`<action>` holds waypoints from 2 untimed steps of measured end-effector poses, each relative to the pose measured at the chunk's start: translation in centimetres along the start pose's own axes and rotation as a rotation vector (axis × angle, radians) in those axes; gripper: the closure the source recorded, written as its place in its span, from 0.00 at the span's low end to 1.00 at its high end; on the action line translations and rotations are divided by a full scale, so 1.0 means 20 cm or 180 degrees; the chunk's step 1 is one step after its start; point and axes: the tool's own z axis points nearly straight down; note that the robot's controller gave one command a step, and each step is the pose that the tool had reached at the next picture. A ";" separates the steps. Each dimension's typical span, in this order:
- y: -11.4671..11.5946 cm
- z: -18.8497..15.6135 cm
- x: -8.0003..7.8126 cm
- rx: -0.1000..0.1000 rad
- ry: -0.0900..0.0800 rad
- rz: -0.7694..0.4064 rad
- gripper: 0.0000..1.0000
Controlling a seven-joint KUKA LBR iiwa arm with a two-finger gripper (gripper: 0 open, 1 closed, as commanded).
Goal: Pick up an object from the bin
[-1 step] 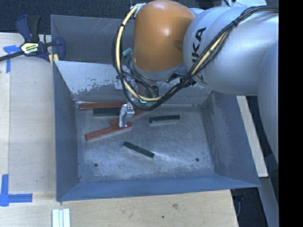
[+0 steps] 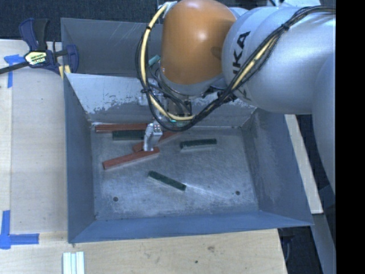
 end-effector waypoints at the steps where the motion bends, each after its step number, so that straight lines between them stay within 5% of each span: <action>1: -0.02 0.24 0.01 -0.0001 -0.0018 -0.0186 0.00; 2: 0.01 0.75 0.04 -0.0014 -0.0070 -0.0872 1.00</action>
Offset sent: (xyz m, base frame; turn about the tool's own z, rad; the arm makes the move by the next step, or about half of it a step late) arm -0.0156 0.0010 -0.1590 -0.2772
